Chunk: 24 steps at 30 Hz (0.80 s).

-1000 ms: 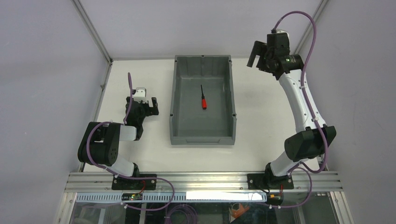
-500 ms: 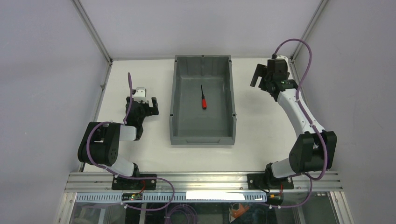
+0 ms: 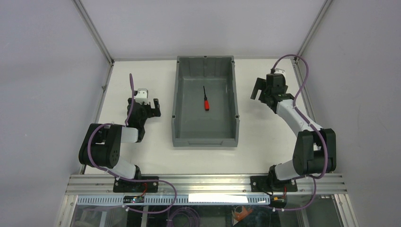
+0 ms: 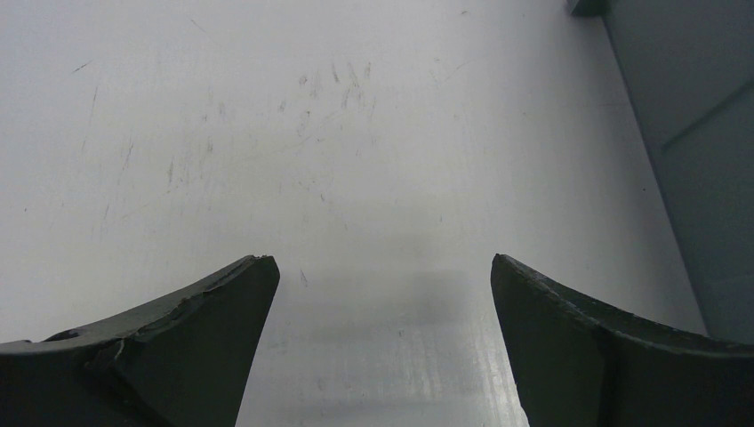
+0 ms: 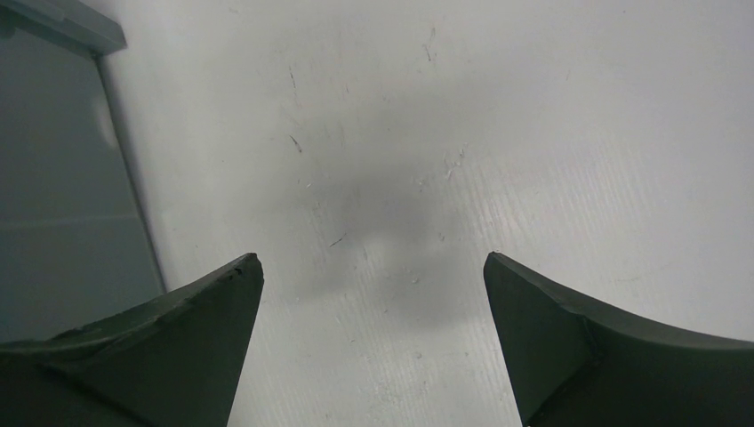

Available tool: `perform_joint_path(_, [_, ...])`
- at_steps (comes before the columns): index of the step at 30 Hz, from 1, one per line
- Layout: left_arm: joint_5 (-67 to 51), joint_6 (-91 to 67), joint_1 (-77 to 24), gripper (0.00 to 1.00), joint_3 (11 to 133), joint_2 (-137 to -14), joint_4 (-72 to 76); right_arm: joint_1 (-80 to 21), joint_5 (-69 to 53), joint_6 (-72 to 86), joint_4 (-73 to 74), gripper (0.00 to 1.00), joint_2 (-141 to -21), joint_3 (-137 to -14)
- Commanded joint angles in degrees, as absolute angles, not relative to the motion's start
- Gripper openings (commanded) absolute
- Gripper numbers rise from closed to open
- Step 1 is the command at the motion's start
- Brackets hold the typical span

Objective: Put the screwdriver in the bin
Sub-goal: Reset both arms

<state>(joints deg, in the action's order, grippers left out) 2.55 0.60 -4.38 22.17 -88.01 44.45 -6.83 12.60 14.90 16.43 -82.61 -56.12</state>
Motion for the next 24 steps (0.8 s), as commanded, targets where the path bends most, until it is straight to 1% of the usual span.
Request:
perform_joint_path(1, [1.7, 0.2, -3.8, 0.99, 22.0, -86.2, 46.1, -6.5, 12.7, 16.0, 8.3, 0.99, -83.7, -53.5])
perform_joint_path(18, [1.7, 0.2, -3.8, 0.99, 22.0, -86.2, 46.1, -6.6, 12.8, 15.7, 0.5, 0.99, -85.6, -48.6])
perform_joint_path(24, [1.7, 0.2, -3.8, 0.99, 22.0, -86.2, 46.1, -6.5, 12.6, 15.7, 0.4, 0.99, -86.2, -48.7])
